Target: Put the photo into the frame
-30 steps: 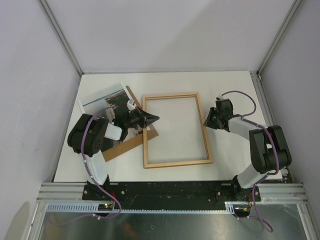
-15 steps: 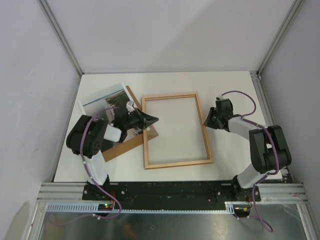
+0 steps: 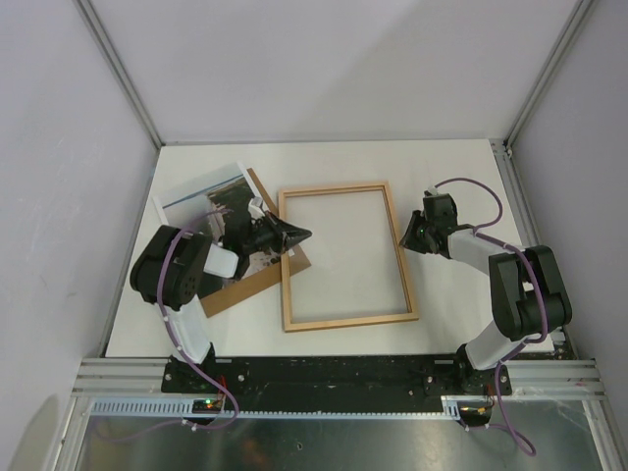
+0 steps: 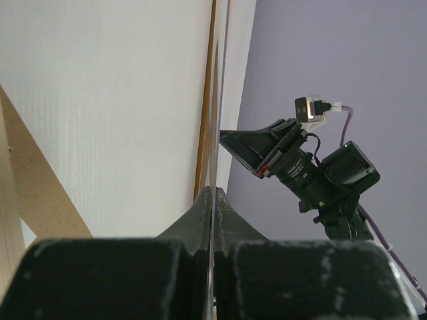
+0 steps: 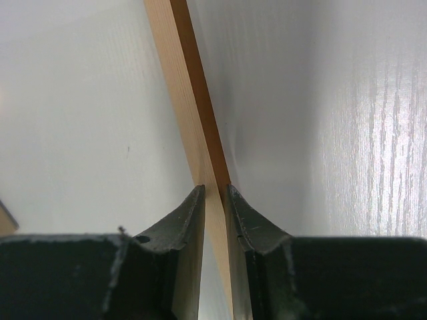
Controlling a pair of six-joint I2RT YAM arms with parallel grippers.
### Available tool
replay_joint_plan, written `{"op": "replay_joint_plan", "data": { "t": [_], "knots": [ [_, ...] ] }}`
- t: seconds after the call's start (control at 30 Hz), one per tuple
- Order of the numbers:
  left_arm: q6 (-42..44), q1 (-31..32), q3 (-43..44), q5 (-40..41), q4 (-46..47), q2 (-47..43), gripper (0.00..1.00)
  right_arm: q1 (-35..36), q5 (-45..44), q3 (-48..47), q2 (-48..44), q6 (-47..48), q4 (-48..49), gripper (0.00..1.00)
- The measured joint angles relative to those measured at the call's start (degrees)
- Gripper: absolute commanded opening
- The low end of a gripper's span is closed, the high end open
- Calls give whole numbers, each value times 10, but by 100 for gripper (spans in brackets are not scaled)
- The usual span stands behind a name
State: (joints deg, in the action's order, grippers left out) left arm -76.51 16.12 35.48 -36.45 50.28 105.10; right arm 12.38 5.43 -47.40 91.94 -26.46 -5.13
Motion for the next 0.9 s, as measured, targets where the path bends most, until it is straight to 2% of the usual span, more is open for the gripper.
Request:
{"op": "replay_joint_plan", "data": {
  "t": [0.9],
  "knots": [
    [-1, -1, 33, -14, 0, 37, 0, 0, -9, -3, 4, 7, 6, 23]
  ]
}}
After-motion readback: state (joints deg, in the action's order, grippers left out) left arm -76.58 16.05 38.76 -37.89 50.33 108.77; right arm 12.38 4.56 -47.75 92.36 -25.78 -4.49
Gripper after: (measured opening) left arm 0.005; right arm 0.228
